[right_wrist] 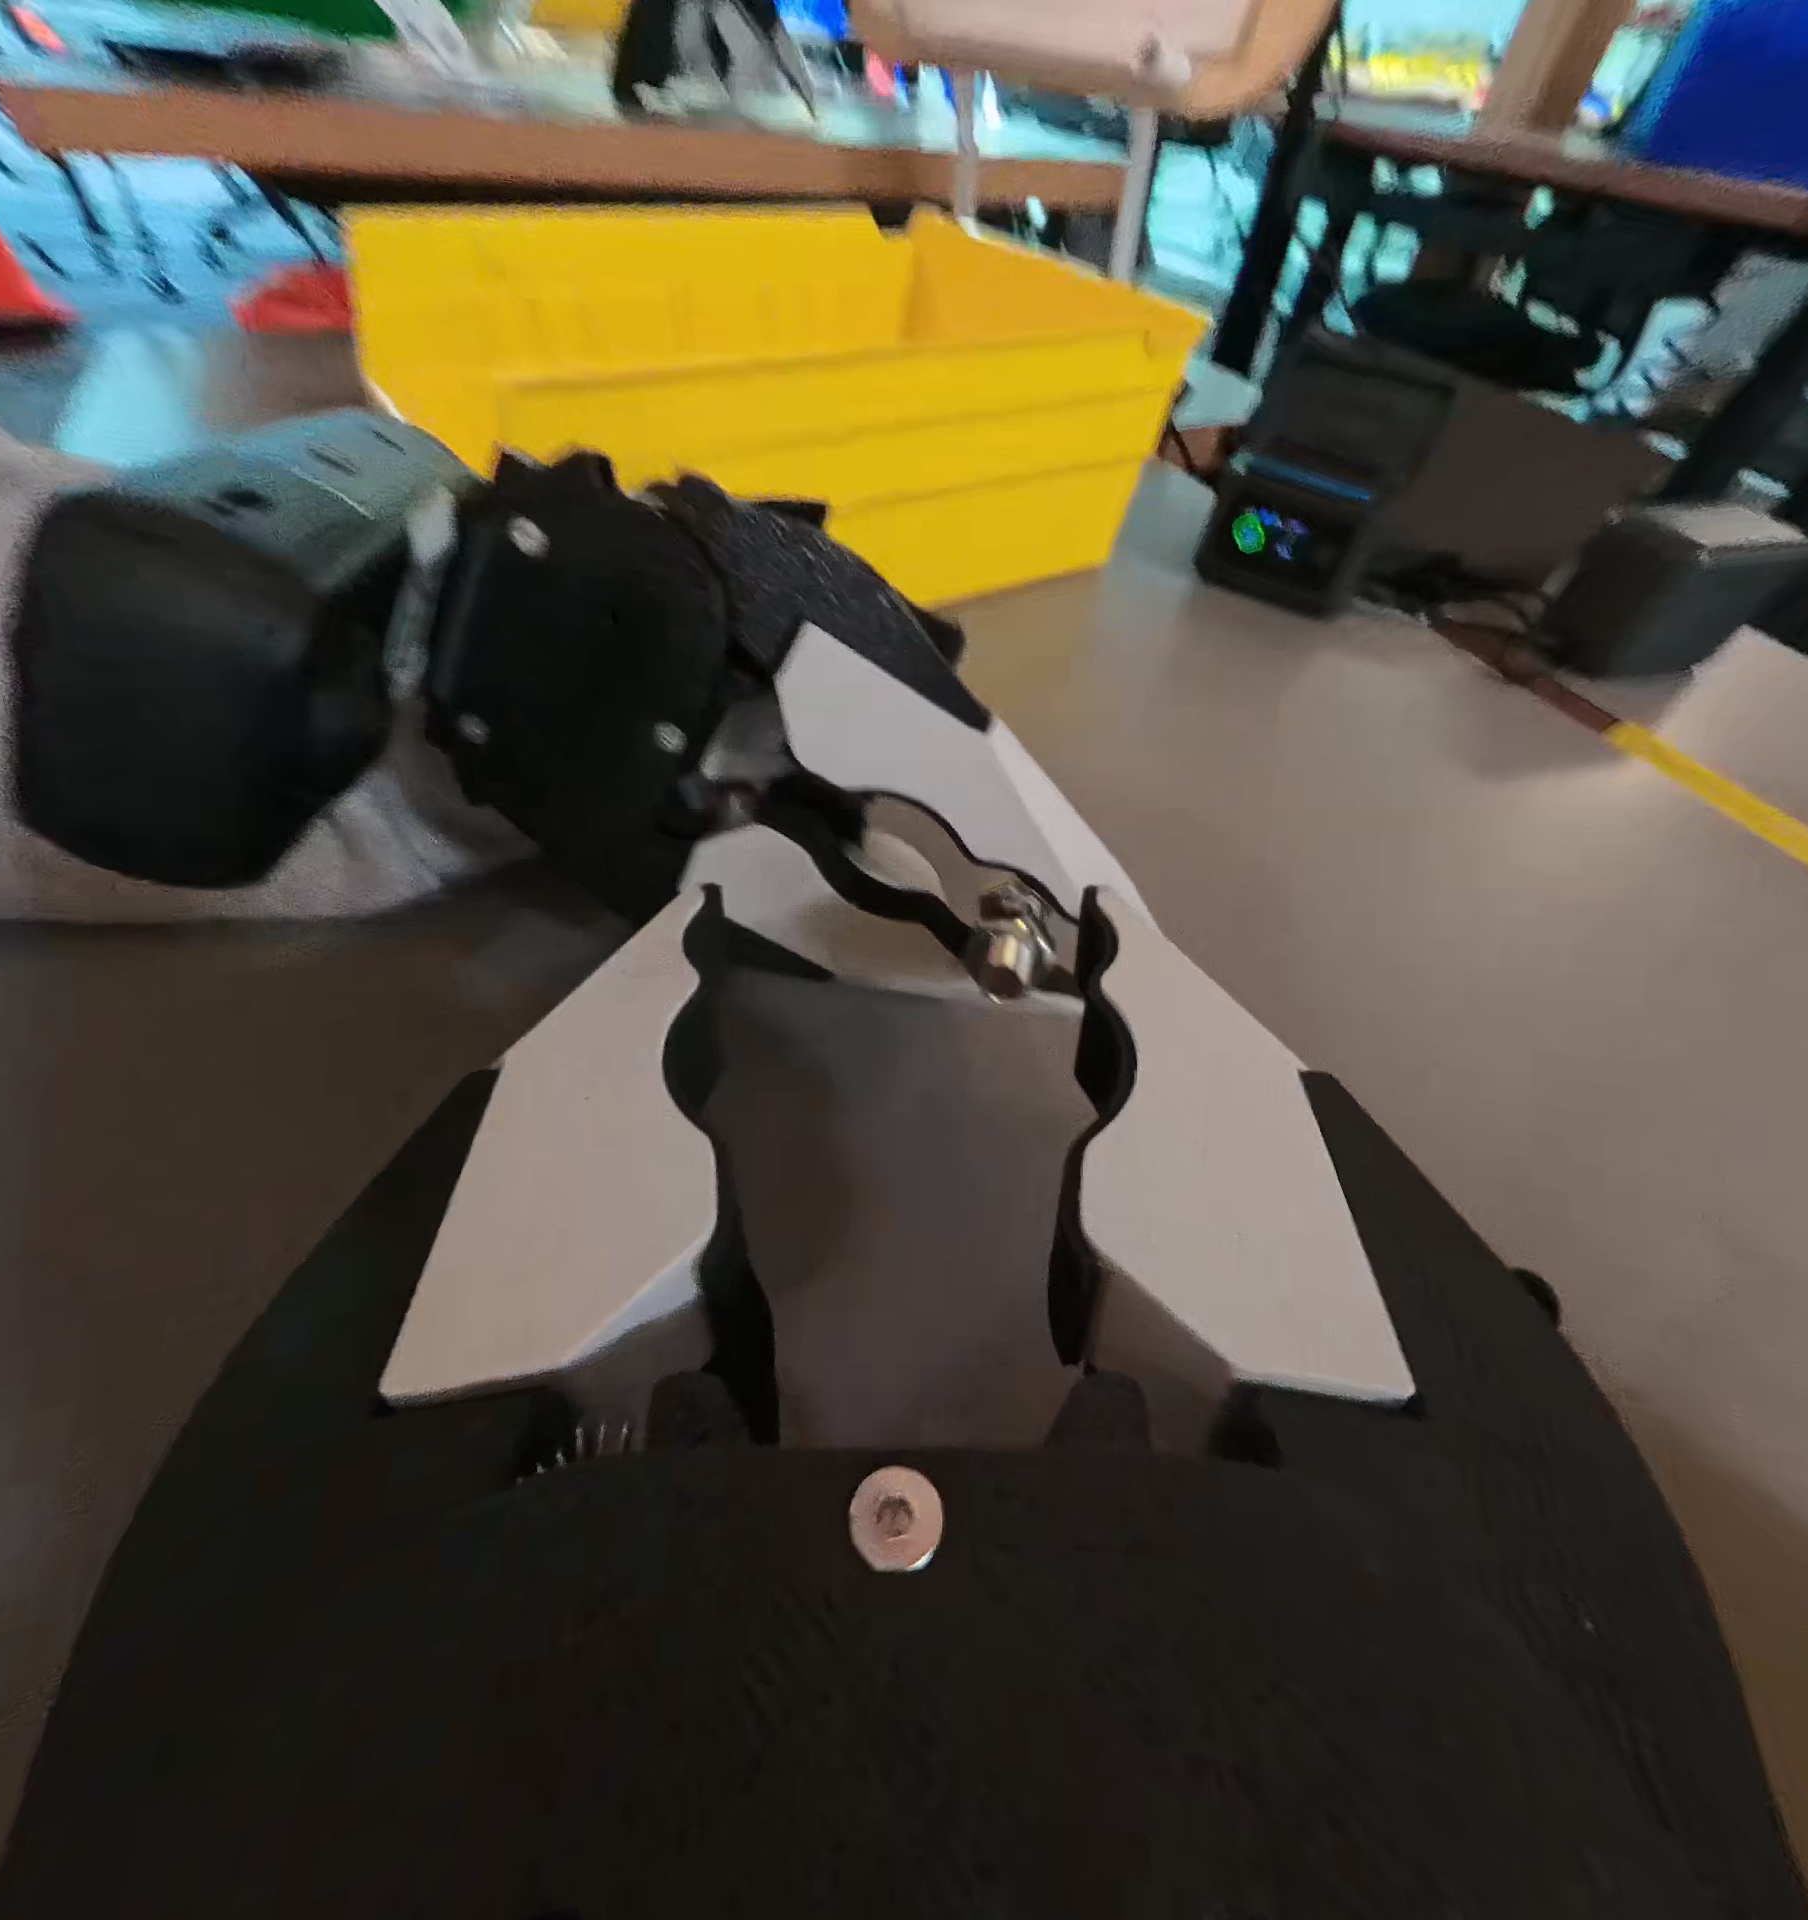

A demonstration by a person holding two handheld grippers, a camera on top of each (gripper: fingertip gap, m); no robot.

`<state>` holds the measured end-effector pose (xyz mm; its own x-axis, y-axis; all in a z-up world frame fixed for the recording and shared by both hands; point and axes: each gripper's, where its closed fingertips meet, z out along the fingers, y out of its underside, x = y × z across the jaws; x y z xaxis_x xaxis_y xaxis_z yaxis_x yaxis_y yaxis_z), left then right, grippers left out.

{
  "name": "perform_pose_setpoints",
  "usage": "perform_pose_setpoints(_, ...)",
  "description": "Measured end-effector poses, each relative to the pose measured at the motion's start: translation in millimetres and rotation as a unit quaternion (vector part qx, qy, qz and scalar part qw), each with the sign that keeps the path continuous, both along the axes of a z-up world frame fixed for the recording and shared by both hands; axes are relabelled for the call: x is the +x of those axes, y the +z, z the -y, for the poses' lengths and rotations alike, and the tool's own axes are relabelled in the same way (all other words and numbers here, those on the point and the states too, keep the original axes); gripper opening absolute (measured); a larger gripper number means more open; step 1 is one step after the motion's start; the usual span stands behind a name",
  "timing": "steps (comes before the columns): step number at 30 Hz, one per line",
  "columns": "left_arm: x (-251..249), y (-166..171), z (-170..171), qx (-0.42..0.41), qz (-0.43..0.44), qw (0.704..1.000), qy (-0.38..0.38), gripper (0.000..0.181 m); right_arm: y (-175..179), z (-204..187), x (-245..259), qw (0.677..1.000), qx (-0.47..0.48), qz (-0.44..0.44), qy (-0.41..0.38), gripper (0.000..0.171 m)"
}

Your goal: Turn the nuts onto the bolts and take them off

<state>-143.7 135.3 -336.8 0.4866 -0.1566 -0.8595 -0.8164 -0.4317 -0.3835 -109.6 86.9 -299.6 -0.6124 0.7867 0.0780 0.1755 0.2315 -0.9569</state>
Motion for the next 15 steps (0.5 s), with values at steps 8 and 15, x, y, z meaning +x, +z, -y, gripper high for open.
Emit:
perform_pose_setpoints(8, 5, -8, -1, -0.023, -0.003, 1.000, -0.004, 0.015, -24, -19, -7, 0.993, 0.099, 0.032, -0.060, 0.025)
perform_pose_setpoints(15, 9, -10, -2, -0.027, -0.007, 1.000, -0.011, 0.015, -24, -21, -8, 0.993, 0.097, 0.029, -0.065, 0.019)
